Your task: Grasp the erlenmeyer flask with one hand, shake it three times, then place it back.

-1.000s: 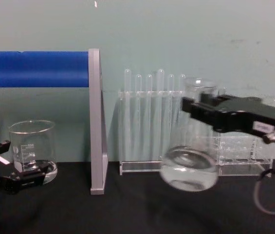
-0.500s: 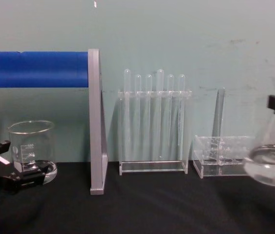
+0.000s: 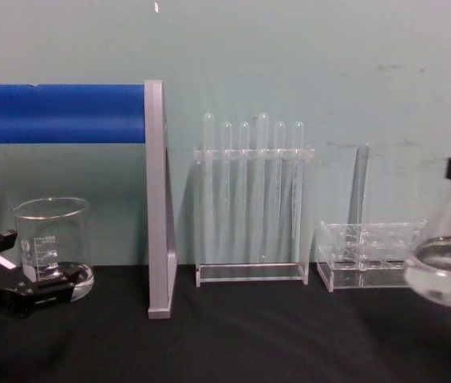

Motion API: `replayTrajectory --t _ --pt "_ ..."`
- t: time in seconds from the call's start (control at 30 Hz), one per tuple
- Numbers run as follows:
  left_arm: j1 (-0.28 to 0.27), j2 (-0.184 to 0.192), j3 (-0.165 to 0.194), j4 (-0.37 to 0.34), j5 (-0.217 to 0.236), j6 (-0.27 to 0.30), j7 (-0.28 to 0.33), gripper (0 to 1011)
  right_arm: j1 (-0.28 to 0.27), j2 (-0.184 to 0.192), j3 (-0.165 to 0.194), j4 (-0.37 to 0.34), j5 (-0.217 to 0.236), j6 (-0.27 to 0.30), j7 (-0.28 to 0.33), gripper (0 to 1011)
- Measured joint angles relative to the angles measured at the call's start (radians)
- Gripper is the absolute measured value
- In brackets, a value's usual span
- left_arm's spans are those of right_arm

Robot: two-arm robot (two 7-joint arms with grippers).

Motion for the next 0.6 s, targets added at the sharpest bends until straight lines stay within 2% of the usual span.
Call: replayTrajectory --t 0.13,0.37,0.6 --pt "0.000 0.000 0.000 0.000 0.000 0.000 0.000 1001 0.022 -0.011 -0.029 0.016 -0.005 0.002 0.043 448" --pt "0.000 0.000 0.000 0.000 0.000 0.000 0.000 1001 0.086 -0.028 -0.132 0.060 -0.001 0.002 0.157 448" --pt "0.000 0.000 0.000 0.000 0.000 0.000 0.000 1001 0.143 -0.040 -0.220 0.098 0.019 -0.004 0.236 448"
